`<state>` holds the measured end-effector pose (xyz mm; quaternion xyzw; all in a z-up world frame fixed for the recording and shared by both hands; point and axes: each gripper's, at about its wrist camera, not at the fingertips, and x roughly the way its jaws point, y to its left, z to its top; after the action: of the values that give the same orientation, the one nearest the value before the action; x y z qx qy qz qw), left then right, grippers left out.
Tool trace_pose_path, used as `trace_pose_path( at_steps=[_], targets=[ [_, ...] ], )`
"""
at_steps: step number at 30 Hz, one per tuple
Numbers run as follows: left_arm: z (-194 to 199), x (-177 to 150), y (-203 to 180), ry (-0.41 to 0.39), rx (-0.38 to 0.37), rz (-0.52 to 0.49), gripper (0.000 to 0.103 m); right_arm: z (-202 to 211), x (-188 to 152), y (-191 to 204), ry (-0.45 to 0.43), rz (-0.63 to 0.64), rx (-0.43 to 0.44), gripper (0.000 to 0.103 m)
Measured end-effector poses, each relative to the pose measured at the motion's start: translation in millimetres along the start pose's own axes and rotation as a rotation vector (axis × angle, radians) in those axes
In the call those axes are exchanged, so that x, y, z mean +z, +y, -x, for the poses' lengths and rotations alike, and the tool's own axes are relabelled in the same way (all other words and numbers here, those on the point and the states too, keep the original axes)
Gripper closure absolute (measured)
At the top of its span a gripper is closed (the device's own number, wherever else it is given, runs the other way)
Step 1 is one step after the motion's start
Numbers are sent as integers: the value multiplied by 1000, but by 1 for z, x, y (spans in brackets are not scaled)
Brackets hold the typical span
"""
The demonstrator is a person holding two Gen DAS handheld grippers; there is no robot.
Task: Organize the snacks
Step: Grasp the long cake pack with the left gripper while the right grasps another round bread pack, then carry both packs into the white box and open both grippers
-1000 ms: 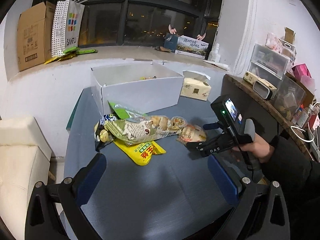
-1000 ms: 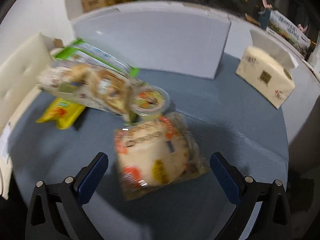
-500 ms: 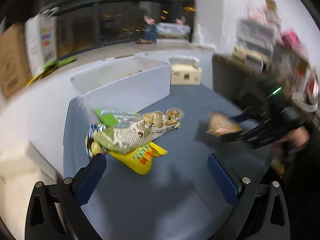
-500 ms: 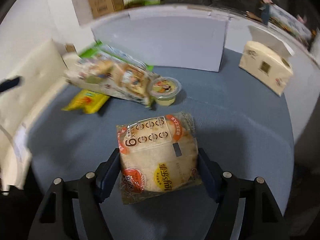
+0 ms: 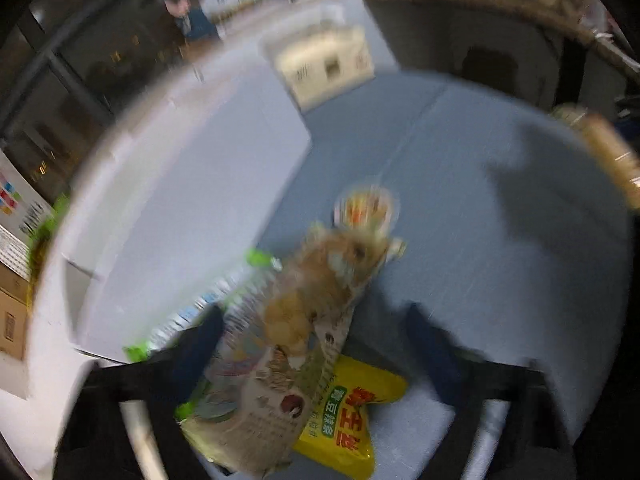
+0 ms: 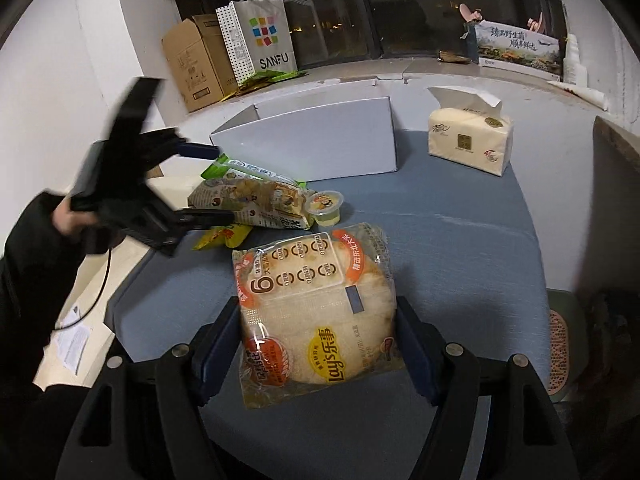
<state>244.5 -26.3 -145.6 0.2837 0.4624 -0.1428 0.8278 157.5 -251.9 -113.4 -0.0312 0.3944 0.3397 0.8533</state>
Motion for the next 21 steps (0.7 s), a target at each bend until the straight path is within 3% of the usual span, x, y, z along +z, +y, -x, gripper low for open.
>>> trace_pose_path(
  at_steps=[1,6,12,17,21],
  targets=[
    [-7,-3,1,23,26,5,58,-2,0,0,-1,-5,3,26],
    [17,-18,10,-61,-28,105,73,-2,-2,1,1,2,1,26],
    [78,-51,36,-295,-164,415,74,-6,0,5,-9,1,14,26],
    [122,-80,58,-501,-158,686,74,-14,10,14,-14,10,34,26],
    [136,-79,81,-587,-127,803,74,-25,38,20,-34,13,63,26]
  ],
)
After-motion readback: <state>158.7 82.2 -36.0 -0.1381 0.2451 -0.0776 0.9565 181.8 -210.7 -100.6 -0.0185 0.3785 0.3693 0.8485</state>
